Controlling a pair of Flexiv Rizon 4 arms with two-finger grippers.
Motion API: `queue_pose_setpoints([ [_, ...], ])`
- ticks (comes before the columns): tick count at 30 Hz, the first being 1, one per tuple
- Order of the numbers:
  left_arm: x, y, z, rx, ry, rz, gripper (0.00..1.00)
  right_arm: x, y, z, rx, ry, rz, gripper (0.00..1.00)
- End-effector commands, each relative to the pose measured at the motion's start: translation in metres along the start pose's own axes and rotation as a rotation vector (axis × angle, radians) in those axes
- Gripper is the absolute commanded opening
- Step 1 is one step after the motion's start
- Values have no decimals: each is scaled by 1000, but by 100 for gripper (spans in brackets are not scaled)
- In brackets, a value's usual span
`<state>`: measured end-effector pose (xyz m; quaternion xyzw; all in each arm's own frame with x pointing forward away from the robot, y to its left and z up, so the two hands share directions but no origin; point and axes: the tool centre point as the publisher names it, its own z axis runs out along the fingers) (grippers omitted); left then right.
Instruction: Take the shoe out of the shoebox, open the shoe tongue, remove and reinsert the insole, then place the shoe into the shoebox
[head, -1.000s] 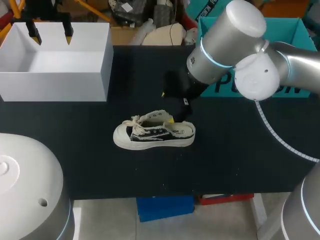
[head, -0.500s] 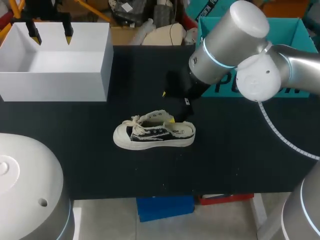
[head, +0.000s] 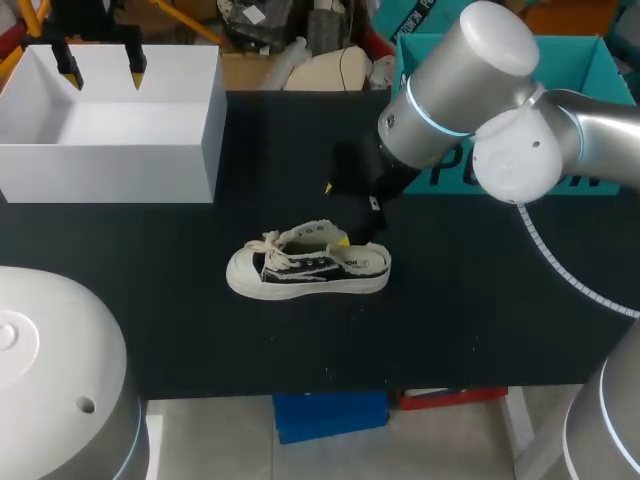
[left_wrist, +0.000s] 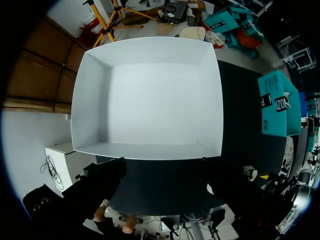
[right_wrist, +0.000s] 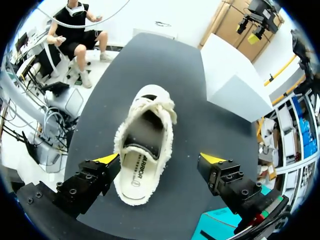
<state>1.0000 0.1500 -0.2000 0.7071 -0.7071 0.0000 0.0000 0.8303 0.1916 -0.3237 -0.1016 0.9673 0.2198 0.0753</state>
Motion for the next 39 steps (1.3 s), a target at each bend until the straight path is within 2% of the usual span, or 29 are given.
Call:
queue_pose_setpoints([
  [1, 0, 0, 0, 0, 0, 0, 100, 1, -9, 3, -26, 4, 23, 100],
  [7, 0, 0, 0, 0, 0, 0, 100, 4, -18, -15, -56, -27, 58, 100],
  [11, 0, 0, 0, 0, 0, 0, 100, 11, -27, -16, -88, -20, 92, 100],
  [17, 0, 0, 0, 0, 0, 0, 100, 23, -37, -2, -173, -32, 160, 100],
  [22, 0, 0, 0, 0, 0, 0, 100, 33, -46, 19, -278, -70, 183, 100],
  [24, 0, 0, 0, 0, 0, 0, 100, 37, -51, 27, -292, -70, 189, 100],
  [39, 0, 0, 0, 0, 0, 0, 100, 35, -79, 44, -426, -56, 224, 100],
])
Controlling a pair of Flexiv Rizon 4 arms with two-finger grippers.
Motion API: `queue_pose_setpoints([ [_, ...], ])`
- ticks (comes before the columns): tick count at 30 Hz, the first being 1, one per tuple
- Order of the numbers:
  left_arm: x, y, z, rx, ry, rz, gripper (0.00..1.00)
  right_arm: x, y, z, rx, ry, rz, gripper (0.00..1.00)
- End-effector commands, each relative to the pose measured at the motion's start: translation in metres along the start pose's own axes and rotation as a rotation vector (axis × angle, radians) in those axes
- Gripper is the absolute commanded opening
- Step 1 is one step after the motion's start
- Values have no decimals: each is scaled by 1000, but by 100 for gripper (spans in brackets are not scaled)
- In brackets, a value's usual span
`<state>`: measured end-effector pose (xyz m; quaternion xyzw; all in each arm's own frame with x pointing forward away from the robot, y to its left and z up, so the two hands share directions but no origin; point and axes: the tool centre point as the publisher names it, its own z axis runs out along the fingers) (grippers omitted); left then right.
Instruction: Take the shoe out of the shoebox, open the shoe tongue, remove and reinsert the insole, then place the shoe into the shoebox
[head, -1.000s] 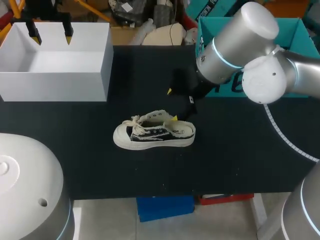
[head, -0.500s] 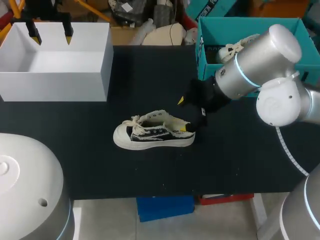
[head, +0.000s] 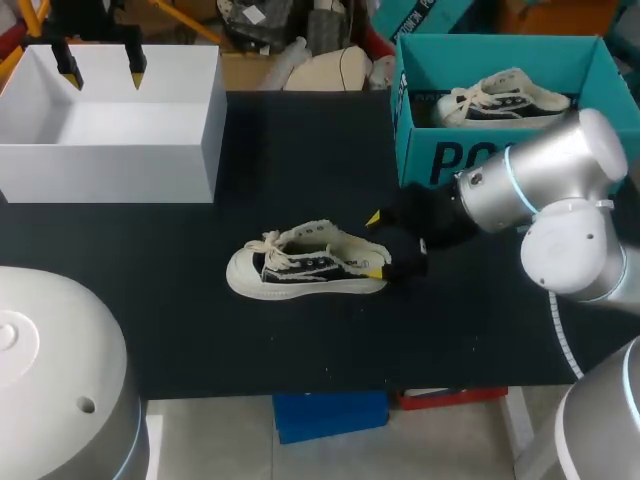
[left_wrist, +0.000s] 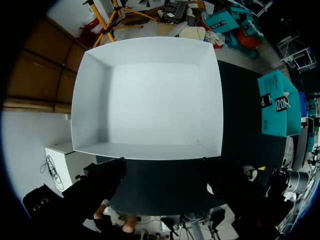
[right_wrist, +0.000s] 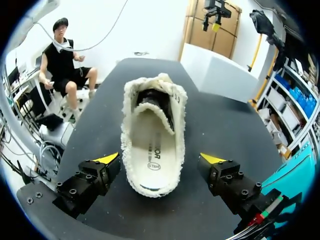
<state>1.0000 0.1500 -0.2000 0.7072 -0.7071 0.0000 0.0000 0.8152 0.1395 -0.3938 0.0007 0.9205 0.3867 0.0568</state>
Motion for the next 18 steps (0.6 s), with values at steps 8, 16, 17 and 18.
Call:
queue_pose_setpoints([
  [8, 0, 0, 0, 0, 0, 0, 100, -4, -21, 15, -142, 9, 23, 100],
  [16, 0, 0, 0, 0, 0, 0, 100, -3, -22, 24, -154, 19, 36, 100],
  [17, 0, 0, 0, 0, 0, 0, 100, -3, -22, 26, -155, 22, 40, 100],
  [18, 0, 0, 0, 0, 0, 0, 100, -2, -22, 27, -156, 24, 47, 100],
])
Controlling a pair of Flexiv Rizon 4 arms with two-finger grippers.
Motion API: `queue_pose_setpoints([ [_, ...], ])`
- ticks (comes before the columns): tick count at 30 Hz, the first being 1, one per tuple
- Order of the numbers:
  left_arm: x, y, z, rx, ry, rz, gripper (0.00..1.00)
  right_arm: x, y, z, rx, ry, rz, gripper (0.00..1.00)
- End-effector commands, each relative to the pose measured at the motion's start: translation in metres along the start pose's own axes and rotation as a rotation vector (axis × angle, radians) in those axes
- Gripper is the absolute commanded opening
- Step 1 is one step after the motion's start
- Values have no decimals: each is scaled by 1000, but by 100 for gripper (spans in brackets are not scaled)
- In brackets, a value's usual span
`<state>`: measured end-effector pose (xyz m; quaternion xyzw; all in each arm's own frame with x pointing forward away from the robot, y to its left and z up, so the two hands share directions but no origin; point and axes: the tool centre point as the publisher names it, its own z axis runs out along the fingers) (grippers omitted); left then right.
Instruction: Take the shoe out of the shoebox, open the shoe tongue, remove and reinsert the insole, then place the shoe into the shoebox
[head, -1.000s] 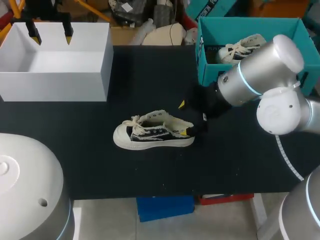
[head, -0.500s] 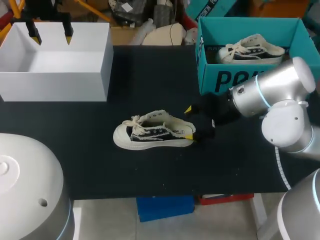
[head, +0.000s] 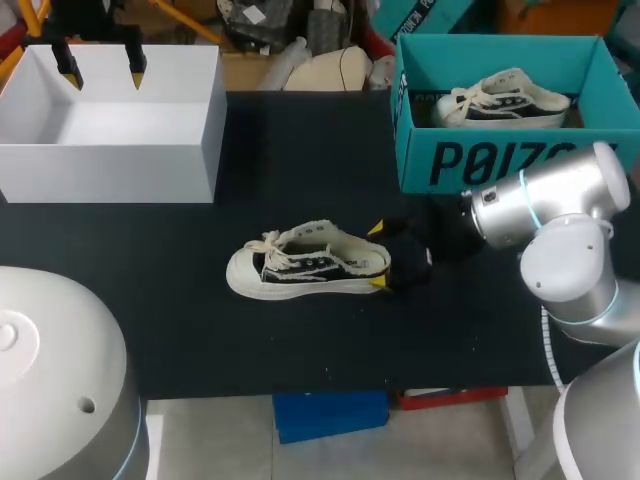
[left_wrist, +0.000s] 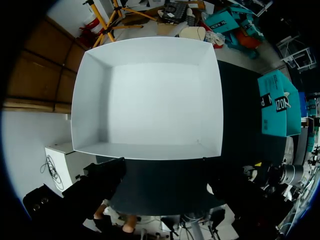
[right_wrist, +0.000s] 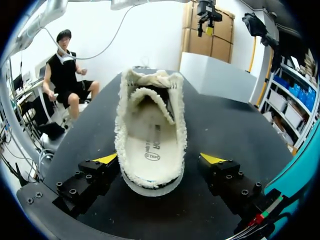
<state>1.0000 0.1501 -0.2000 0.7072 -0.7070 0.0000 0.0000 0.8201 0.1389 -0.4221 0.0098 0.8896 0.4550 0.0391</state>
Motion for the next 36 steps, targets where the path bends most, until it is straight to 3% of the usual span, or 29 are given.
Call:
queue_pose_setpoints([
  [1, 0, 0, 0, 0, 0, 0, 100, 0, -2, 9, -12, 3, 14, 100],
  [22, 0, 0, 0, 0, 0, 0, 100, 10, -2, 27, -42, 0, 49, 100],
  [23, 0, 0, 0, 0, 0, 0, 100, 9, -3, 26, -31, -23, 54, 67],
  [24, 0, 0, 0, 0, 0, 0, 100, 8, -4, 25, -29, -45, 61, 0],
  [36, 0, -4, -4, 6, -5, 8, 100, 8, -4, 24, -37, -60, 59, 0],
])
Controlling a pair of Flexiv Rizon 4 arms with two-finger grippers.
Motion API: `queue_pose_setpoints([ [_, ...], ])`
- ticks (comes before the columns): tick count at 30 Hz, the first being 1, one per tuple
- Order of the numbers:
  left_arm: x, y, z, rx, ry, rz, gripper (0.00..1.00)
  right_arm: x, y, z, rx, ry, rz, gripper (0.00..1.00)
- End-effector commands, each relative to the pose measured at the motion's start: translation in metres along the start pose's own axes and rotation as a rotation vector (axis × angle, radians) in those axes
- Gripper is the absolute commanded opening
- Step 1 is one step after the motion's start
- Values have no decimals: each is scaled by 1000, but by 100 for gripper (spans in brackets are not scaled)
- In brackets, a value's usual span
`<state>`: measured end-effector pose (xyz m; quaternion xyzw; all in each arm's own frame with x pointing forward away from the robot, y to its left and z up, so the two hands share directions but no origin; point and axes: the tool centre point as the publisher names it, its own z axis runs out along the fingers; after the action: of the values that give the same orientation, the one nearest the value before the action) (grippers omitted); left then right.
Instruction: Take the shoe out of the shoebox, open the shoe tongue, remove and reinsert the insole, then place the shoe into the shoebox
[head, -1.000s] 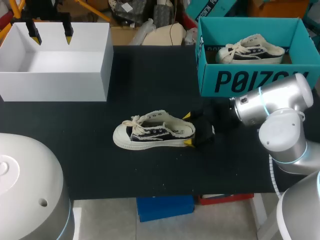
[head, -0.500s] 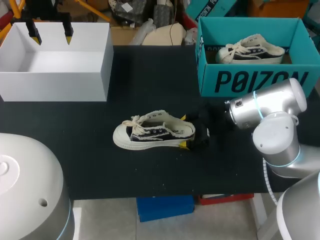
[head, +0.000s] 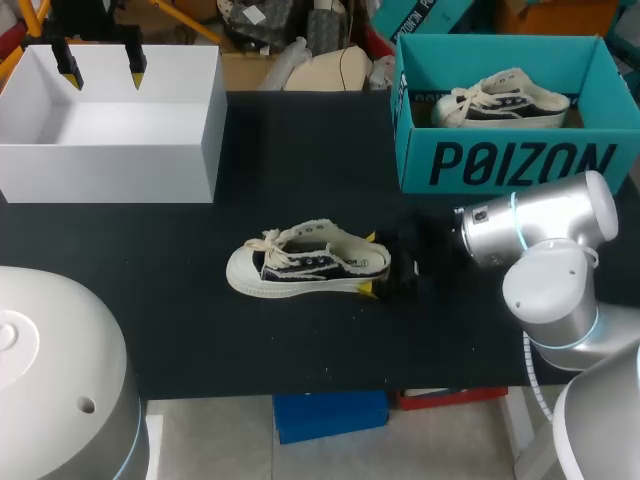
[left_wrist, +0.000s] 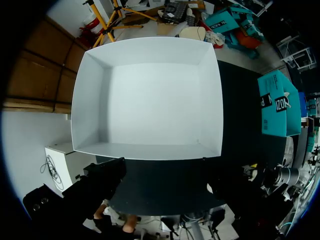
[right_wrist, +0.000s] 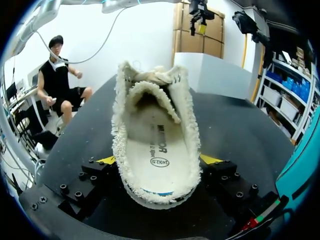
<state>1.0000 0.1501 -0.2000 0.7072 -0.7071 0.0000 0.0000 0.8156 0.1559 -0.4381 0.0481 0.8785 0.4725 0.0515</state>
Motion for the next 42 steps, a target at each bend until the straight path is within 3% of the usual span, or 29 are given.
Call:
queue_pose_setpoints([
  [1, 2, -5, -9, 22, -13, 5, 100, 1, -1, 1, 1, -3, 1, 0],
  [4, 15, -6, -19, 25, 9, -97, 100, 1, -1, 1, 1, -3, 1, 0],
  [9, 45, 14, -26, 22, 48, -171, 100, 1, -1, 1, 1, -3, 1, 0],
  [20, 107, 60, -26, 48, 41, -271, 100, 1, -1, 1, 1, -3, 1, 0],
  [22, 118, 68, -21, 11, 59, -257, 100, 1, -1, 1, 1, -3, 1, 0],
  [42, 118, 68, -21, 11, 59, -257, 100, 1, -1, 1, 1, -3, 1, 0],
])
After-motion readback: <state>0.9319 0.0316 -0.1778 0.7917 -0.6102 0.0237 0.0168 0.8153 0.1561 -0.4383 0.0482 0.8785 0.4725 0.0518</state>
